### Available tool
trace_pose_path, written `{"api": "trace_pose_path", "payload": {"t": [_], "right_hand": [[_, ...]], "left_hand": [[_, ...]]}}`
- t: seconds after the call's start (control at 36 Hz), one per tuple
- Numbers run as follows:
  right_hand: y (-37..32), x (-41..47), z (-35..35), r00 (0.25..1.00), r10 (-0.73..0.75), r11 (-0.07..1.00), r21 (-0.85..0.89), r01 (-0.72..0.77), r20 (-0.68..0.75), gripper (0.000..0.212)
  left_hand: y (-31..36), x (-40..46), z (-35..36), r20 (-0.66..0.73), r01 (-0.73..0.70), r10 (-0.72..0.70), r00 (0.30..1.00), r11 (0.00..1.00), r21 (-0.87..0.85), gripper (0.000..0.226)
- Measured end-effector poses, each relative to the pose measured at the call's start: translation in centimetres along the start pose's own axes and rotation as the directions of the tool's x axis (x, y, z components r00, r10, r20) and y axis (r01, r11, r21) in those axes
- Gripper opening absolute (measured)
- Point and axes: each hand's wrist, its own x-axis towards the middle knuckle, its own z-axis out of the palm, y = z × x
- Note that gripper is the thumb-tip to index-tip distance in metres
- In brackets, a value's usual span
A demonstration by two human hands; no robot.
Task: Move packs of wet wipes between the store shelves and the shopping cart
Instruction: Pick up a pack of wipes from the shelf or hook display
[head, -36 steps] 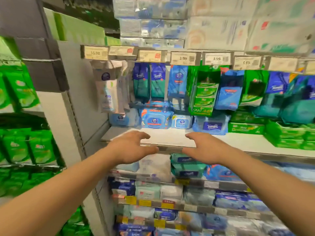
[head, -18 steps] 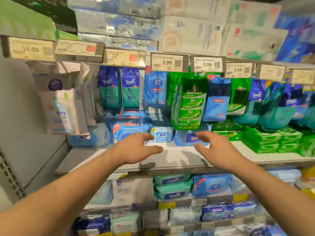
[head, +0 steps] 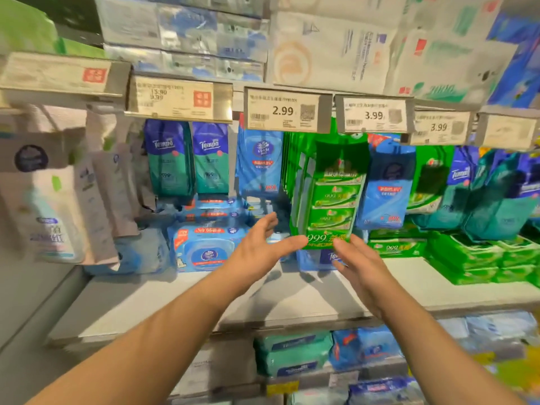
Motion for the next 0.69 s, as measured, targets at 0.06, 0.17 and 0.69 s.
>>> {"api": "trace_pose_path", "payload": {"t": [0.06, 0.17, 0.69], "right_hand": [[0.1, 0.8, 0.0, 0.998, -0.022, 0.995, 0.098, 0.017, 0.054, 0.028], [1.1, 2.8, -0.8, 0.97, -0.149, 0.976, 0.186, 0.113, 0.191, 0.076], [1.2, 2.6, -0.3, 0.941, -0.173, 0.928, 0.369, 0.056, 0.292, 0.099]], "left_hand": [[0.3, 1.0, 1.1, 0.001, -0.004, 0.004, 1.0, 0.996, -0.086, 0.128], [0.3, 2.4, 2.8, 0.002, -0.03, 0.03, 1.0, 0.987, -0.161, 0.129], [-0.3, 1.2, 3.7, -0.058, -0.085, 0.073, 0.996, 0.967, -0.24, 0.077]]}}
